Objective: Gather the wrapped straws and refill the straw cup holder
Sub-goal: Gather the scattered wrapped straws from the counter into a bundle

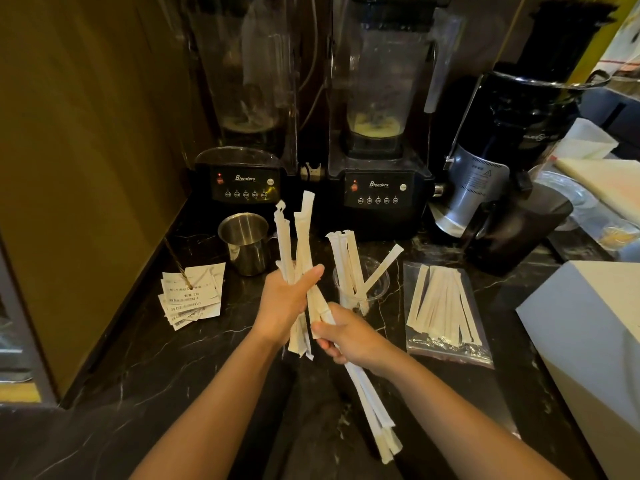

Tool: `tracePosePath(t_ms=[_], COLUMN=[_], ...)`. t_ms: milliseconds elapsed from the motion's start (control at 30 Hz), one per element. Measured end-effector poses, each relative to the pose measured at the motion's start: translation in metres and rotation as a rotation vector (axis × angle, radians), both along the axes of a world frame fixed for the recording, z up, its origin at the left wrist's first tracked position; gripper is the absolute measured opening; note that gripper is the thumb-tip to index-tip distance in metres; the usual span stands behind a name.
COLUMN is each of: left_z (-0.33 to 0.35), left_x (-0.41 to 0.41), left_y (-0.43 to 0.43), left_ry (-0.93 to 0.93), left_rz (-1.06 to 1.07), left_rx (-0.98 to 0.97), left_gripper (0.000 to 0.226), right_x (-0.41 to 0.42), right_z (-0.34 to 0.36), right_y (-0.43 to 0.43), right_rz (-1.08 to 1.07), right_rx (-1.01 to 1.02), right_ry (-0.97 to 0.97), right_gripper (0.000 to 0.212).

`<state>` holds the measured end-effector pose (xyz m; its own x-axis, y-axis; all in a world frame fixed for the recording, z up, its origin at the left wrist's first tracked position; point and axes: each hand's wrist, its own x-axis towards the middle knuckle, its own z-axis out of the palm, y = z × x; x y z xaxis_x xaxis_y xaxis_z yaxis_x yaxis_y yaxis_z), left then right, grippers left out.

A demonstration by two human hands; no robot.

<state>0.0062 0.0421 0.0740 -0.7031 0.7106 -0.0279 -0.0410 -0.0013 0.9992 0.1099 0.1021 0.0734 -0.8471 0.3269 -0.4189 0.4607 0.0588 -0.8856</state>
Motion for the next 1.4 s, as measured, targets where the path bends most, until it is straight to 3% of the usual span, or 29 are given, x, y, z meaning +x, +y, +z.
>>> tracePosePath(t_ms=[133, 267, 433, 667, 800, 967, 1100, 1167, 1400], left_z=[-0.003, -0.008, -0.008, -0.005, -0.005, 0.000, 0.002, 0.003, -0.011], left_x=[-0.001, -0.001, 0.011, 0.024, 0.017, 0.010, 0.008, 0.011, 0.016], left_y=[-0.001, 0.000, 0.005, 0.009, 0.009, 0.008, 0.008, 0.007, 0.006], left_ry=[-0.004, -0.001, -0.062, 0.070, 0.073, 0.029, -0.001, 0.045, 0.120], left_rz=[-0.015, -0.059, -0.209, -0.384, -0.490, -0.612, -0.636, -0.644, -0.581], left_rx=[-0.035, -0.087, 0.019, 0.013, 0.044, -0.056, -0.093, -0.077, -0.157], left_gripper=[0.026, 0.026, 0.024, 0.017, 0.034, 0.034, 0.049, 0.044, 0.026], right_x=[0.004, 0.005, -0.006, -0.016, -0.010, -0.002, 0.001, 0.003, 0.006], right_z=[0.004, 0.015, 0.033, 0.033, 0.033, 0.033, 0.025, 0.021, 0.003], right_y=[0.010, 0.024, 0.026, 0.014, 0.013, 0.010, 0.007, 0.007, 0.004], right_rz=[-0.064, -0.279, -0.482, -0.503, -0.431, -0.343, -0.353, -0.371, -0.325], right_rx=[0.040, 0.083, -0.102, 0.055, 0.037, 0.125, 0.192, 0.223, 0.233], right_ry=[0.013, 0.227, 0.435, 0.515, 0.617, 0.578, 0.496, 0.481, 0.443], right_gripper=[0.012, 0.018, 0.028, 0.015, 0.023, 0.021, 0.055, 0.066, 0.061])
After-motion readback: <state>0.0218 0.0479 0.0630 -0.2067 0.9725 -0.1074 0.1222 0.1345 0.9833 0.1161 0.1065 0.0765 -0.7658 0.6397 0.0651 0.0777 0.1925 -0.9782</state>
